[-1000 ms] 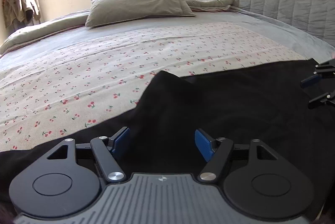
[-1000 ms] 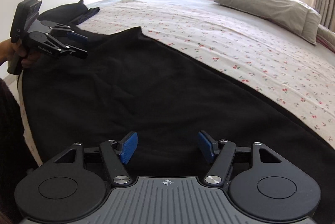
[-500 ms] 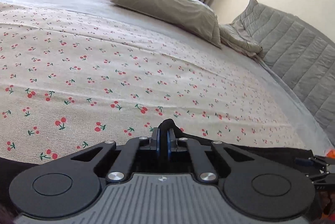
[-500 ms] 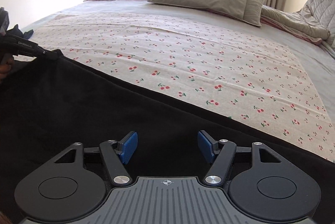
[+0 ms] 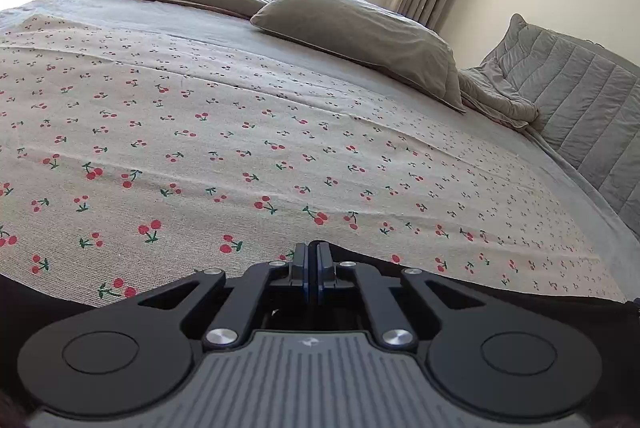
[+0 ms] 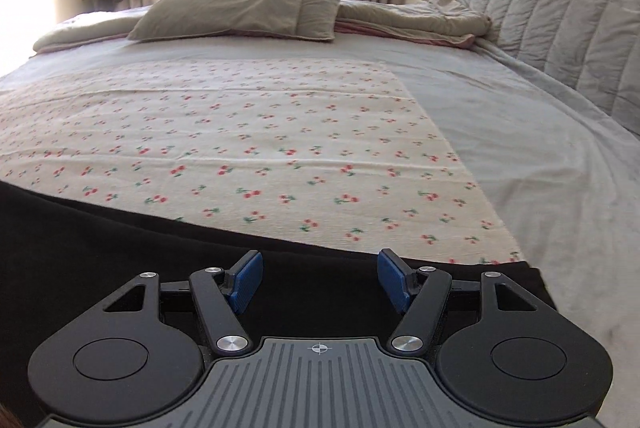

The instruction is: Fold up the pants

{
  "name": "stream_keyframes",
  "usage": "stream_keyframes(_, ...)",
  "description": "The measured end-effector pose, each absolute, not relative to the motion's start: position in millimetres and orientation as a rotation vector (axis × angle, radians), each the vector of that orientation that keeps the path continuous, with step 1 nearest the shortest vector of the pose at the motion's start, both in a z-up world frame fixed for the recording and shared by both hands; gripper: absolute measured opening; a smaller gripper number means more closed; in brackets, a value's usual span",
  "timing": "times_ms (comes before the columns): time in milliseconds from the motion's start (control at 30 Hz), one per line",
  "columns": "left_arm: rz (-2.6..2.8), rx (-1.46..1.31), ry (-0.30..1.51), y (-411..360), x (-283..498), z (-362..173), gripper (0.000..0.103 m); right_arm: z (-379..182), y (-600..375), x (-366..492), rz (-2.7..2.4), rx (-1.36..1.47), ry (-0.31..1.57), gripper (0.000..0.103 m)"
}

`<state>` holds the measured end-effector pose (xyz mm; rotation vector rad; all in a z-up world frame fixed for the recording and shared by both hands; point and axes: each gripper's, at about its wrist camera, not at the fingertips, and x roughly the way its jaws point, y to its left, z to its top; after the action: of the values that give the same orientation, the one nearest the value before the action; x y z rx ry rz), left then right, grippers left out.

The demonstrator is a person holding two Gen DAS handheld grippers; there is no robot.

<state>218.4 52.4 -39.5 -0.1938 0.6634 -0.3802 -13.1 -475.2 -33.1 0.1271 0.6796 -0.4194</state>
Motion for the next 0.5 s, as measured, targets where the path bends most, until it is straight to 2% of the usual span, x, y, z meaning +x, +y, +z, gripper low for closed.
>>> stream_keyframes(167, -0.387, -0.192, 0.661, 50.5, 219.7, -40.0, 0.004, -38.3, -538.4, -54.0, -0.585, 0.179, 0.664, 0.063)
stream_keyframes(233, -0.393, -0.187, 0.661, 50.0, 219.4, -39.2, 0.004, -43.2, -553.2, -67.2, -0.569, 0.212, 0.667, 0.055)
stream_keyframes(300, -0.396, -0.188, 0.661, 50.2, 219.0, -38.5, 0.004, -45.1, -558.8, -75.7, -0.529, 0.236, 0.65, 0.052)
stream_keyframes(500, -0.384, -0.189, 0.66, 47.5, 217.0, -38.0, 0.004, -42.8, -559.5, -68.6, -0.461, 0.228, 0.617, 0.052)
